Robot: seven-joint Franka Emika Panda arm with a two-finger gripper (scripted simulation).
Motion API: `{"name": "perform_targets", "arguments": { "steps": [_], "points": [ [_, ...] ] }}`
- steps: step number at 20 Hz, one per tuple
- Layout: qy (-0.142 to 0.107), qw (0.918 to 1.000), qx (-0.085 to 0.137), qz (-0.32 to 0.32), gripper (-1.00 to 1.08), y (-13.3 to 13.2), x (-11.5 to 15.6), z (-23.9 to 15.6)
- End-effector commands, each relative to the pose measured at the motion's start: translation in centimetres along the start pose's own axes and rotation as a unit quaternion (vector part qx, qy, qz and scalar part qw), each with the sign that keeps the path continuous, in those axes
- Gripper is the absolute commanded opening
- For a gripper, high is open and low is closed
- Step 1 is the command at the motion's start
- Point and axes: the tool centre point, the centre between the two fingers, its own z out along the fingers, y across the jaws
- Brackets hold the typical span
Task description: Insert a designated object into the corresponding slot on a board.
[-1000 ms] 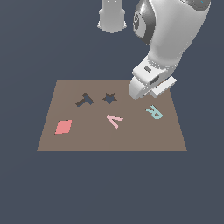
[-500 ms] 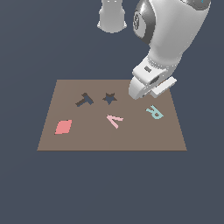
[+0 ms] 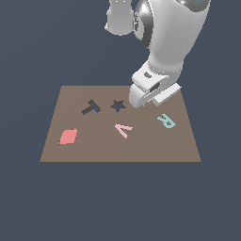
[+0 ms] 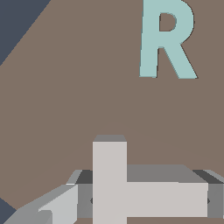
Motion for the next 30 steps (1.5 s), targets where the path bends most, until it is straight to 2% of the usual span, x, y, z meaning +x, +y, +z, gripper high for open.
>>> {"name": "perform_targets", "arguments": {
  "steps": [1,18,24,30],
  "points": [
    [0.0,1.0,0.0,0.0,-1.0,1.5,-0.9,-0.1],
    [0.0,1.0,0.0,-0.009,-1.0,17.0,-9.4,-0.7],
    [0.0,0.9999,0.0,-0.01,-1.0,20.1,-10.8,-0.9],
    [0.0,0.9999,0.0,-0.01,-1.0,20.8,-11.0,-0.9]
  ]
}}
